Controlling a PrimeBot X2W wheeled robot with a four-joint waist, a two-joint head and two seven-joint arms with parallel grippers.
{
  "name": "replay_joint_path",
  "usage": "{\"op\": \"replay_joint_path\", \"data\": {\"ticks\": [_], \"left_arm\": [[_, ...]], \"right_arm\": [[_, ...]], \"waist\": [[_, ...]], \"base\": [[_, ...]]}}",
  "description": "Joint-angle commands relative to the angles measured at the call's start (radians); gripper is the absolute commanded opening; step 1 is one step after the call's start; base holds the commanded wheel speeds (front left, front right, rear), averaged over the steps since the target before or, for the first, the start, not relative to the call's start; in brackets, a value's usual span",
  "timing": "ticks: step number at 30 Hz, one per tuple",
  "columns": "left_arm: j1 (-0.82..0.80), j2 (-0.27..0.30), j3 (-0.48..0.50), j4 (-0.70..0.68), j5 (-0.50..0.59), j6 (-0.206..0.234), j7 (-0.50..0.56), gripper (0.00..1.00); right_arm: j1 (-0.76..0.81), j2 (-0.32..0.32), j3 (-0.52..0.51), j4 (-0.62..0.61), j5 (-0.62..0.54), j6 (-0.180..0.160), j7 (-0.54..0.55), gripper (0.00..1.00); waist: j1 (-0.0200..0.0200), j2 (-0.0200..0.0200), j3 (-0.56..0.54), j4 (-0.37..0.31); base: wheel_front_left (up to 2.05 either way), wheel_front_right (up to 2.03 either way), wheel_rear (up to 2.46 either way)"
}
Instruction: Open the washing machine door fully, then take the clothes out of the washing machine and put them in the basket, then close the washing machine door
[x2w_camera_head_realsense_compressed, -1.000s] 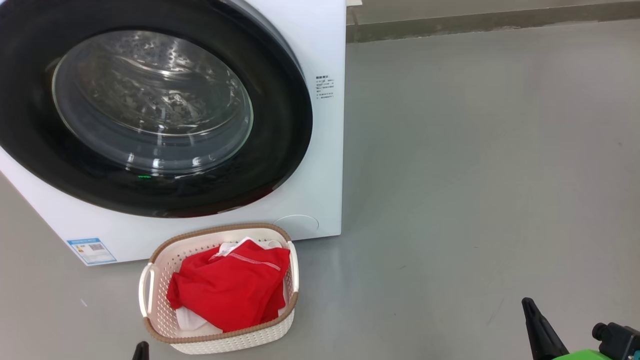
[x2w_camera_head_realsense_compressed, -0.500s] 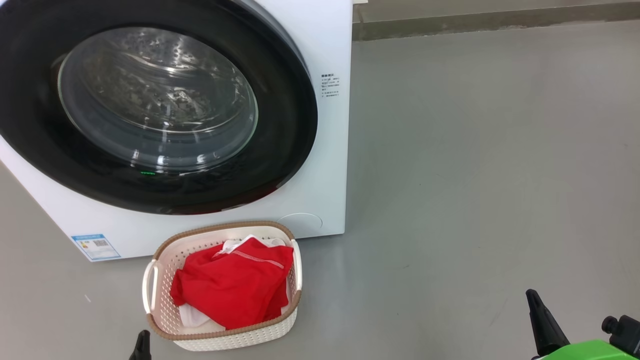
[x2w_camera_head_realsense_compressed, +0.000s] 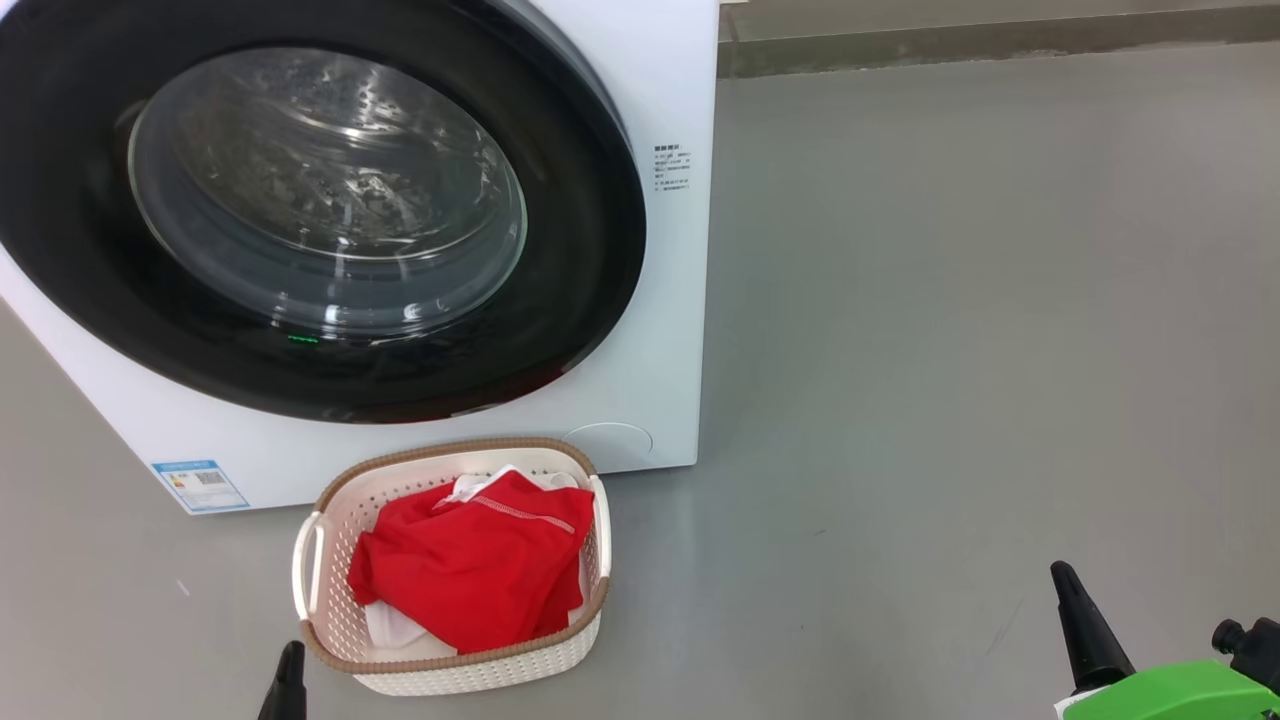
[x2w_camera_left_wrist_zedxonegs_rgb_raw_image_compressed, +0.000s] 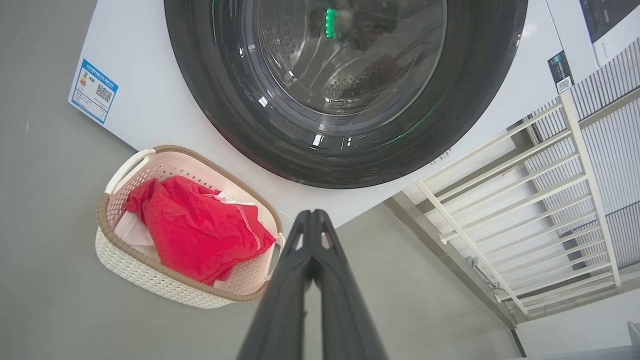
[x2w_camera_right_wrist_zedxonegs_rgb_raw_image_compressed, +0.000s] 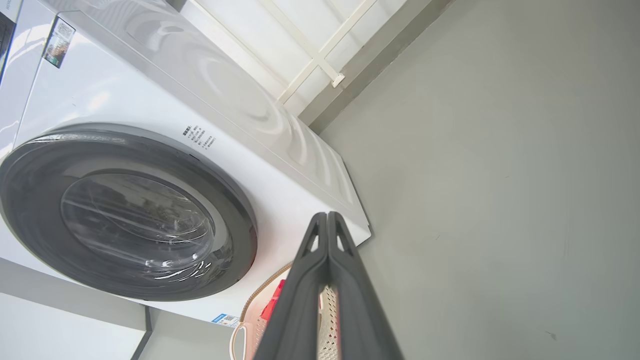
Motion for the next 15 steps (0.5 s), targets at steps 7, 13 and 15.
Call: {"op": "replay_joint_path", "data": {"ticks": [7, 13, 15], "left_arm": [[-0.056, 0.019, 0.014, -0.018, -0.092, -0.004, 0.022, 0.0], [-0.07, 0.02, 0.013, -0.015, -0.157, -0.004, 0.039, 0.0], [-0.077, 0.021, 0.013, -0.014, -0.19, -0.004, 0.048, 0.0]], "right_arm": [[-0.057, -0.006, -0.005, -0.034, 0.081, -0.001, 0.023, 0.0], [-0.068, -0.002, -0.011, -0.038, 0.139, -0.001, 0.041, 0.0], [-0.074, 0.0, -0.013, -0.041, 0.167, -0.001, 0.05, 0.0]], "waist": [[-0.0001, 0.0, 0.002, 0.007], [-0.0001, 0.0, 0.003, 0.012], [-0.0001, 0.0, 0.004, 0.015]], "base": [[0.0, 0.0, 0.0], [0.0, 0.0, 0.0], [0.0, 0.0, 0.0]]}}
